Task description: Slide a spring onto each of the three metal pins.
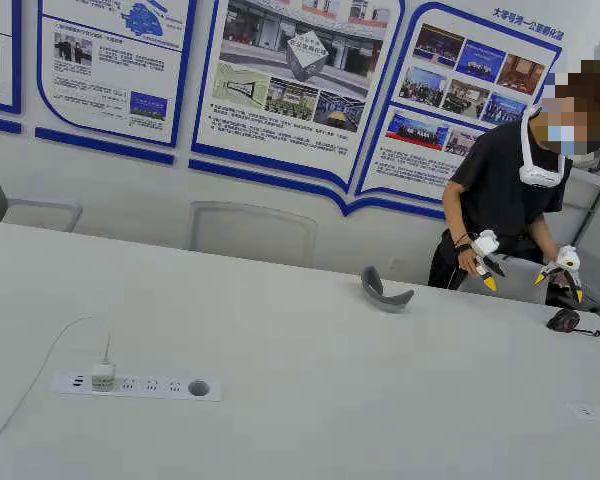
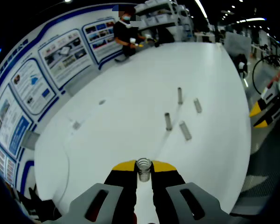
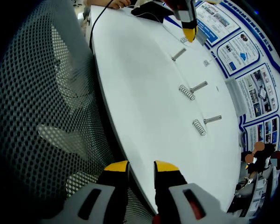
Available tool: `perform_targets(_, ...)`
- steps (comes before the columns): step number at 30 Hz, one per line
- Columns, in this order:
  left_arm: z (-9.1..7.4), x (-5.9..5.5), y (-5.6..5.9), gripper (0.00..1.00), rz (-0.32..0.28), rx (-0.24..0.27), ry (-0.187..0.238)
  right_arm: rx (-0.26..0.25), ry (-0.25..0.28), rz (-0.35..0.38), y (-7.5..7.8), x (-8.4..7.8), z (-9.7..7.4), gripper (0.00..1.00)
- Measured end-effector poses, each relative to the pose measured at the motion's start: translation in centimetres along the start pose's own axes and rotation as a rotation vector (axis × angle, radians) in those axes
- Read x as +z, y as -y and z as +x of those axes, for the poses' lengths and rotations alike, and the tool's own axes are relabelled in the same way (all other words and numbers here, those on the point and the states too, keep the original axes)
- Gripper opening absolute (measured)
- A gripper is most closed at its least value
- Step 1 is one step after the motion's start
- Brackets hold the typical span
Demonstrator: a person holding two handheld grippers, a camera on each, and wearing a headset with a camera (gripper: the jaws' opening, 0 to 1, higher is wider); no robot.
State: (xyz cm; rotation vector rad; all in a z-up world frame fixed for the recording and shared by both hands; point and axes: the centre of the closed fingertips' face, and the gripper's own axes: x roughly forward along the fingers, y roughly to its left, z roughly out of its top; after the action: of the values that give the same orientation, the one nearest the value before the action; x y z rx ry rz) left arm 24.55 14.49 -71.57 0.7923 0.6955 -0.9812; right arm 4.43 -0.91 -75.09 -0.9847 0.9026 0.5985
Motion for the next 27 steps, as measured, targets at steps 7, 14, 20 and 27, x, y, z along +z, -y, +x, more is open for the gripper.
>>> perform_targets(7,5.4,-1.1,3.5,0.11,-0.027,-0.119,-0.081,-0.009,-0.018,0.001,0.1,-0.4,0.1,0.22)
perform_targets(14,5.8,0.8,3.4,0.17,-0.107,-0.139,-0.004,-0.013,-0.029,0.005,0.1,-0.7,0.3,0.22)
perform_targets(20,3.1,0.2,1.4,0.22,-0.353,-0.108,0.091,-0.006,-0.014,0.007,-0.1,-0.4,0.3,0.23)
perform_targets(27,0.8,-2.8,-4.1,0.26,-0.533,0.152,0.141,-0.003,-0.002,-0.001,-0.2,-0.2,0.3,0.23)
